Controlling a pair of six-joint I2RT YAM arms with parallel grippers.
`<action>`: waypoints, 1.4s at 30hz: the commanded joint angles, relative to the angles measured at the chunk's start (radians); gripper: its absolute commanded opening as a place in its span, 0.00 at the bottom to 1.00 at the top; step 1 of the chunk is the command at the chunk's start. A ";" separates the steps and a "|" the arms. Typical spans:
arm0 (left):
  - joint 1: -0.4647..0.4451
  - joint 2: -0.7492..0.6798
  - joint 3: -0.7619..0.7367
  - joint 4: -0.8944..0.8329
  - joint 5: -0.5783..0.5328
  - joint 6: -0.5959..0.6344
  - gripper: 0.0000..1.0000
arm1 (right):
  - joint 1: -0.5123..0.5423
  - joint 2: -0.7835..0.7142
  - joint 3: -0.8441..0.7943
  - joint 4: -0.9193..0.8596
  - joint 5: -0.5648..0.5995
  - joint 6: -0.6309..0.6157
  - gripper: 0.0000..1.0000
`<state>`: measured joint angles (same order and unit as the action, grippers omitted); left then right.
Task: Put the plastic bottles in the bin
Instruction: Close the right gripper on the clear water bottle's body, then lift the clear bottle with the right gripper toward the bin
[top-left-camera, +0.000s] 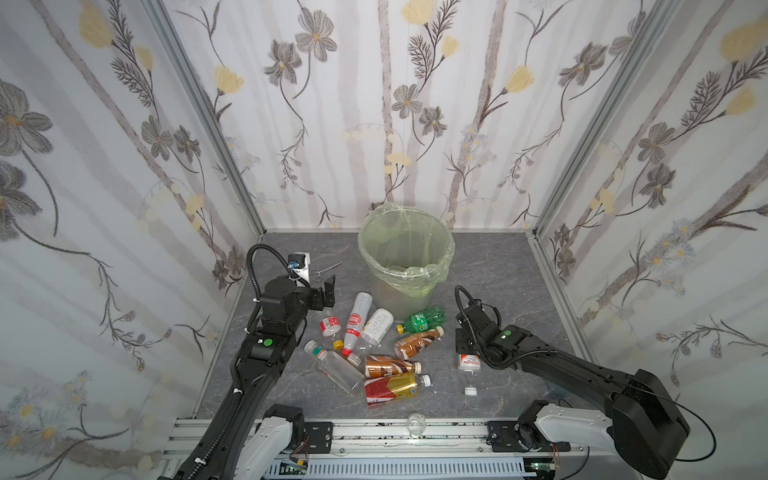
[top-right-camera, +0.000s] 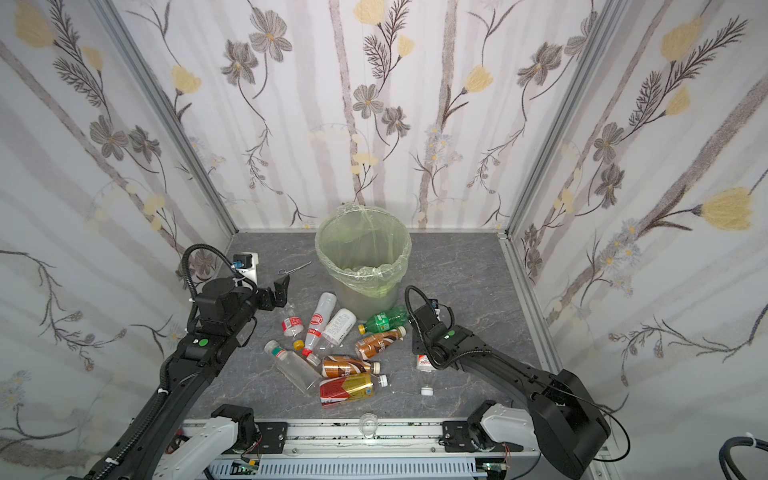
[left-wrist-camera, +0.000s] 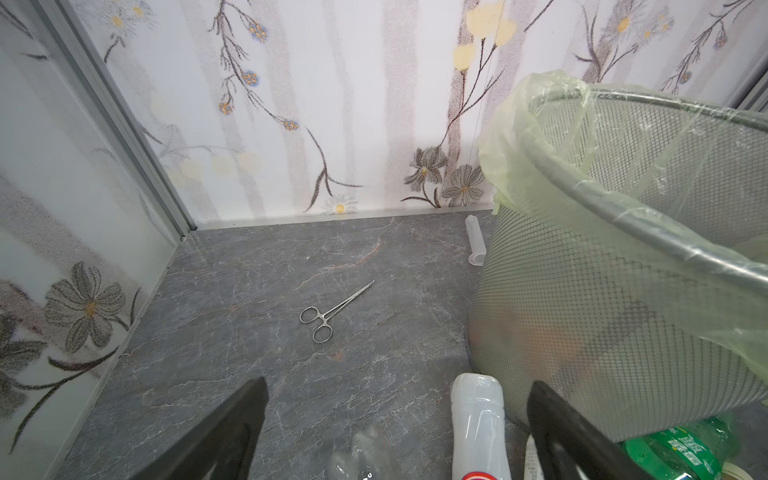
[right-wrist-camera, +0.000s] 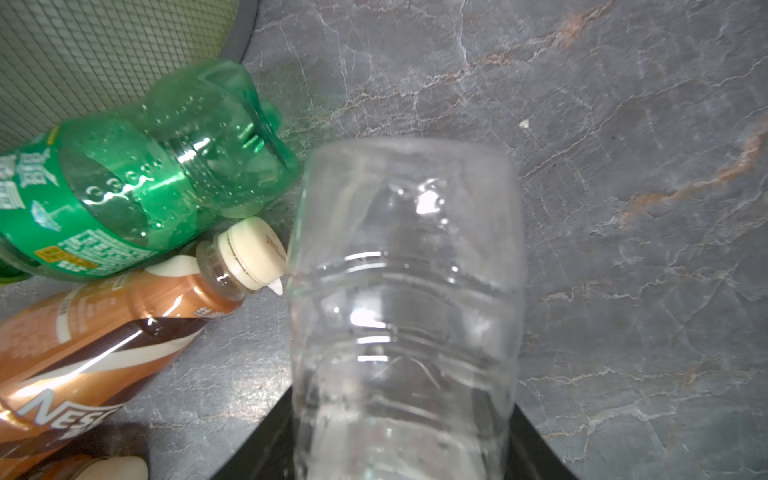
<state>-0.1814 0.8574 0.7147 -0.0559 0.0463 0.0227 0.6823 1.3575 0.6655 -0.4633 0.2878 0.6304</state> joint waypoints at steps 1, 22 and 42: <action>0.002 -0.001 -0.003 0.022 -0.003 -0.006 1.00 | -0.008 -0.034 0.039 -0.044 0.098 -0.046 0.57; 0.002 -0.011 -0.003 0.022 0.004 -0.006 1.00 | -0.205 -0.112 0.569 -0.050 0.025 -0.577 0.54; 0.003 -0.026 -0.001 0.022 0.002 0.001 1.00 | -0.226 0.201 1.083 0.133 -0.337 -0.724 0.53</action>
<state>-0.1810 0.8356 0.7124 -0.0559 0.0494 0.0227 0.4568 1.5375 1.7161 -0.4229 0.0681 -0.0593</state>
